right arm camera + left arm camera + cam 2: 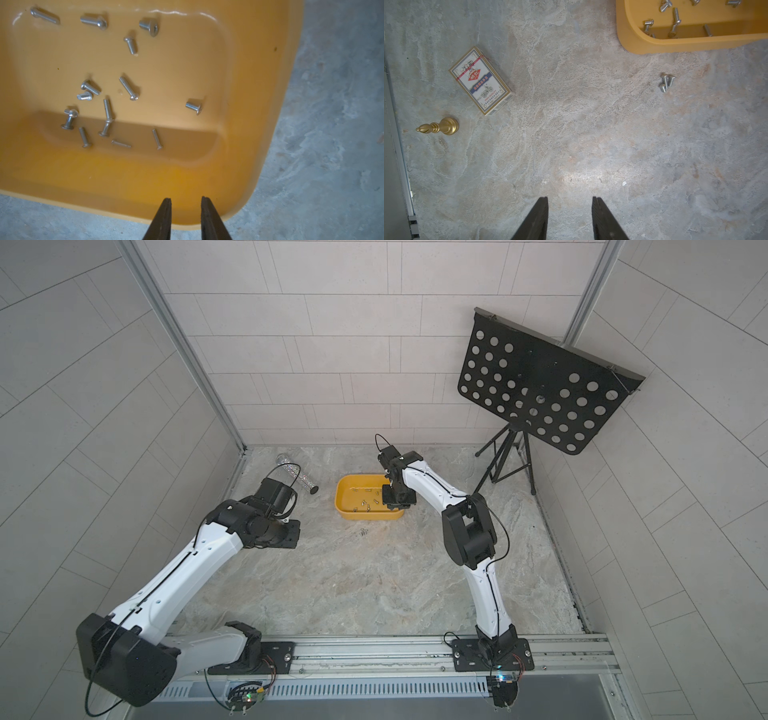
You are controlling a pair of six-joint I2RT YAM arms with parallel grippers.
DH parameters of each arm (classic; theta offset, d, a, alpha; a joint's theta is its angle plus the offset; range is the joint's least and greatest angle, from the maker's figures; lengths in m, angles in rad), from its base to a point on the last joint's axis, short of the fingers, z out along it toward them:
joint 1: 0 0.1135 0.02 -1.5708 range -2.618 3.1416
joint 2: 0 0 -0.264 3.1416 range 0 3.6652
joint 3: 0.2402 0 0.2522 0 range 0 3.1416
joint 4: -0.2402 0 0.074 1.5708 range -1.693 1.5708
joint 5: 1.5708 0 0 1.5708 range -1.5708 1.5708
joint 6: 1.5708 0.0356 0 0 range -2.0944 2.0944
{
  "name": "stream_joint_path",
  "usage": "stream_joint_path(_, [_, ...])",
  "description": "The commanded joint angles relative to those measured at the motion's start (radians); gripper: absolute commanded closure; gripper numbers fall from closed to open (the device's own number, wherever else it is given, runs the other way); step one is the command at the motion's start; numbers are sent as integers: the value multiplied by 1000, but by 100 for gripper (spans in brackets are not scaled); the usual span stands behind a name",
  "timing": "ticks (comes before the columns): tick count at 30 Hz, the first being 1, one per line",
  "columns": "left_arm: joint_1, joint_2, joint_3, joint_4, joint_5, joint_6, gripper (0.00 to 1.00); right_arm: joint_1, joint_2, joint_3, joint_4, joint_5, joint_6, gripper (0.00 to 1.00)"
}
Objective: Put the screws on the desktop into the storage box
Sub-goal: Pick up the screw from the center of the board.
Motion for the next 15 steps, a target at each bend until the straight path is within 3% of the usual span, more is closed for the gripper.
stream_joint_path(1, [0, -18, -19, -13, 30, -21, 59, 3, -165, -79, 48, 6, 12, 70])
stream_joint_path(8, [-58, 30, -27, 31, 50, -67, 59, 0, -402, -240, 78, 26, 21, 69])
stream_joint_path(15, [-230, 196, 35, 109, 13, -153, 64, -14, -595, -407, 80, 44, 19, 69])
